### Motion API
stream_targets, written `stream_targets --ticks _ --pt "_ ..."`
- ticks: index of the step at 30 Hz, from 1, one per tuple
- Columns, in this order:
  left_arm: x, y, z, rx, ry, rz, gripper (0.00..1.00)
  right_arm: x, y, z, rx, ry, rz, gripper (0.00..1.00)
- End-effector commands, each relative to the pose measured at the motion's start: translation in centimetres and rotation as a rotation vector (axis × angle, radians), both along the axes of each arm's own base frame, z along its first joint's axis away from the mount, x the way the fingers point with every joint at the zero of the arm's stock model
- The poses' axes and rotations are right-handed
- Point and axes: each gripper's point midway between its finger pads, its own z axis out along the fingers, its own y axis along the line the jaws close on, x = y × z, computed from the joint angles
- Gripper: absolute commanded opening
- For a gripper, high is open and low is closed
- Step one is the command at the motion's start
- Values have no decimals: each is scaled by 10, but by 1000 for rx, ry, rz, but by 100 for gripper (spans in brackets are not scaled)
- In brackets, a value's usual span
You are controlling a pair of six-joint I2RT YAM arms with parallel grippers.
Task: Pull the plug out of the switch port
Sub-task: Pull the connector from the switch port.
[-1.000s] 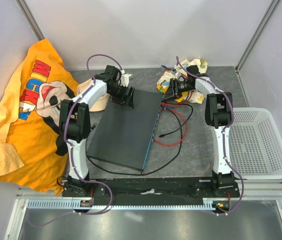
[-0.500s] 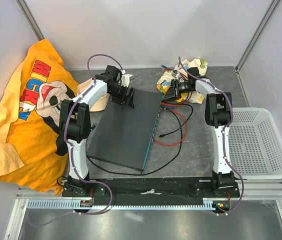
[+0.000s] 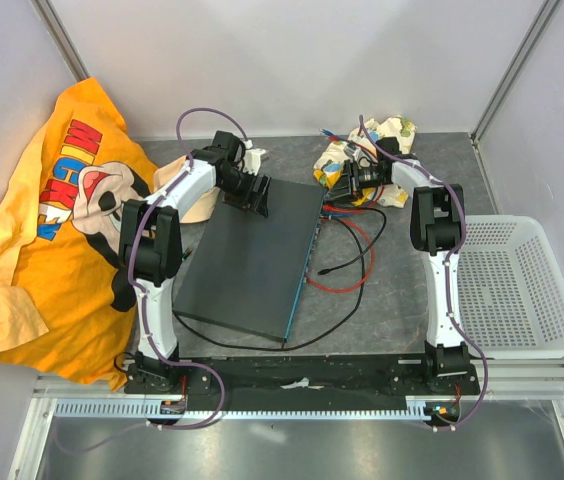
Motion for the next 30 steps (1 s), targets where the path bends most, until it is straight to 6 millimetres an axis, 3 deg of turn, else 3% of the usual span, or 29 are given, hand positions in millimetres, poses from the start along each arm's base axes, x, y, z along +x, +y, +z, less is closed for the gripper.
stream_targets --ticks 1,13,26,30 --pt "-23 1 -42 66 91 -53 83 -5 0 -8 25 19 14 36" --pt "-23 -1 -42 69 86 -63 83 -7 0 -8 32 29 16 32" --pt "-22 -2 -44 70 89 -63 83 -8 5 -16 20 50 18 37" --pt "-22 -3 -44 69 89 -65 83 -8 5 -18 9 46 18 26"
